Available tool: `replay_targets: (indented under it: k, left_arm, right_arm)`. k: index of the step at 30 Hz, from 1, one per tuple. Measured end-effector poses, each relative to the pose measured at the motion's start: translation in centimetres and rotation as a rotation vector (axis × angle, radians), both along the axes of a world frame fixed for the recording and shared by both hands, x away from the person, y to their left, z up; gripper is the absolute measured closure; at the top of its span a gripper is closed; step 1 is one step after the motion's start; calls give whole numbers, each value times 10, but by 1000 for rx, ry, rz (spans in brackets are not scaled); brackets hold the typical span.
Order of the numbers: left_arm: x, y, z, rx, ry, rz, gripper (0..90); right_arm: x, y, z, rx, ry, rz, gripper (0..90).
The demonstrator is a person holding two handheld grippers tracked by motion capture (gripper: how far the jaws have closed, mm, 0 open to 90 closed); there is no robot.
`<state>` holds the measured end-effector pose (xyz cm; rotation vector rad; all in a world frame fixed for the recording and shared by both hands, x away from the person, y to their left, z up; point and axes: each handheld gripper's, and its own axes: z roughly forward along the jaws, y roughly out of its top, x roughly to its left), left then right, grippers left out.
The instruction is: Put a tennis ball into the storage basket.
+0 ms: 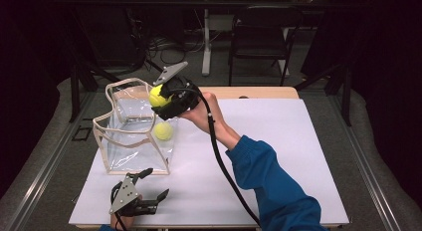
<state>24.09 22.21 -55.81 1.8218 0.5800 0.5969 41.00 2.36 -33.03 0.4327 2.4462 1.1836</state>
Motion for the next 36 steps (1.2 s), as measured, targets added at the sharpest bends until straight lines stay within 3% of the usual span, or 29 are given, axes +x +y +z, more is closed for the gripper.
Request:
replay_targets:
  k: [20,36]
  left_arm:
    - [-2,1,1,3,-10,-9,160]
    - [1,-1,1,3,-1,-26,160]
  right_arm:
    - [0,19,9,7,-16,27,262]
    - [-1,25,12,-19,-20,28,263]
